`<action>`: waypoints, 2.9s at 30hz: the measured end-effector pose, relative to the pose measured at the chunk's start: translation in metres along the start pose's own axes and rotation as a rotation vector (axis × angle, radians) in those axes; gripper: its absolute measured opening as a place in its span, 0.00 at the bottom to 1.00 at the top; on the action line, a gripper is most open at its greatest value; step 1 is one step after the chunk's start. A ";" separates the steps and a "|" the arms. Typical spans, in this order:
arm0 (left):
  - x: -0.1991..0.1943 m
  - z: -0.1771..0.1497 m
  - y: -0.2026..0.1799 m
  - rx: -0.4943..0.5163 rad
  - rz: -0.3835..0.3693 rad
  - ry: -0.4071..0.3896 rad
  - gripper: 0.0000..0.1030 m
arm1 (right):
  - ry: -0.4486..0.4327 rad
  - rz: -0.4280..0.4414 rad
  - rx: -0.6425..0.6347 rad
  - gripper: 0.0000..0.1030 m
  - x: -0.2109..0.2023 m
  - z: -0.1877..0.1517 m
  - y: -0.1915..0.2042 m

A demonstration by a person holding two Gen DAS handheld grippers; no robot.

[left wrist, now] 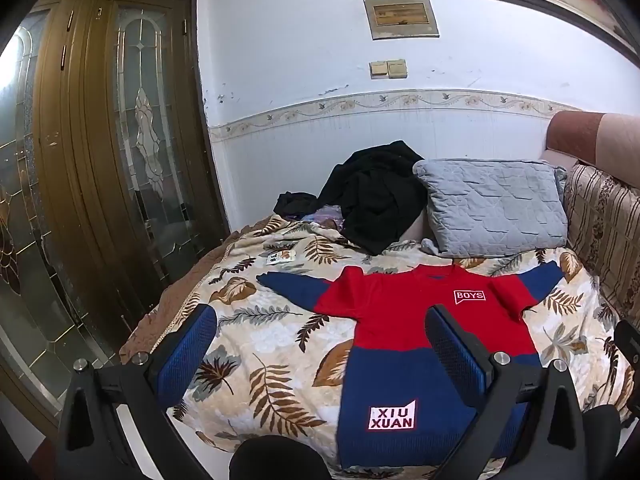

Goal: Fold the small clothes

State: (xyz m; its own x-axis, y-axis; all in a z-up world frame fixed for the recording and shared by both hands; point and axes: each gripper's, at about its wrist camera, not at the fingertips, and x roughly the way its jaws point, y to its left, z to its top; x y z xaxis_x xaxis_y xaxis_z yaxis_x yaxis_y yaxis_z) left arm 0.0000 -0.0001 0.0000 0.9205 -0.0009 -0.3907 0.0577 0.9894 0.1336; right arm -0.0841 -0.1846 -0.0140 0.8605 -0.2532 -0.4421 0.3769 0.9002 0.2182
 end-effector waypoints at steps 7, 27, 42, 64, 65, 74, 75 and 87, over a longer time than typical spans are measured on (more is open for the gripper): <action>0.001 0.003 0.000 0.000 0.004 0.005 1.00 | 0.001 -0.001 0.001 1.00 0.001 -0.002 0.001; 0.010 -0.001 0.000 0.001 0.002 0.001 1.00 | 0.009 -0.005 0.006 1.00 0.010 -0.007 0.001; 0.060 0.004 -0.023 0.049 0.024 0.061 1.00 | 0.040 -0.034 0.049 1.00 0.059 0.017 -0.020; 0.361 -0.055 -0.111 -0.019 -0.091 0.510 1.00 | 0.224 0.199 0.824 0.80 0.448 0.024 -0.317; 0.366 -0.057 -0.106 -0.001 -0.076 0.505 1.00 | 0.222 0.185 0.827 0.79 0.460 0.025 -0.322; 0.380 -0.038 -0.103 -0.027 -0.073 0.430 1.00 | 0.256 0.022 0.849 0.67 0.556 0.024 -0.361; 0.380 -0.037 -0.103 -0.025 -0.071 0.424 1.00 | 0.260 0.017 0.836 0.67 0.561 0.024 -0.360; 0.367 -0.028 -0.084 -0.050 -0.047 0.354 1.00 | 0.128 0.113 0.654 0.13 0.535 0.057 -0.306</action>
State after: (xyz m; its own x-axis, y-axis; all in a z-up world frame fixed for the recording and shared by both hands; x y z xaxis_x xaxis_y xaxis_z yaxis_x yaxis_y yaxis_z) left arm 0.3225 -0.0791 -0.1798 0.7260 -0.0043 -0.6877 0.0695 0.9953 0.0672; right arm 0.2808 -0.6156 -0.2680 0.8746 -0.0895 -0.4765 0.4515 0.5085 0.7332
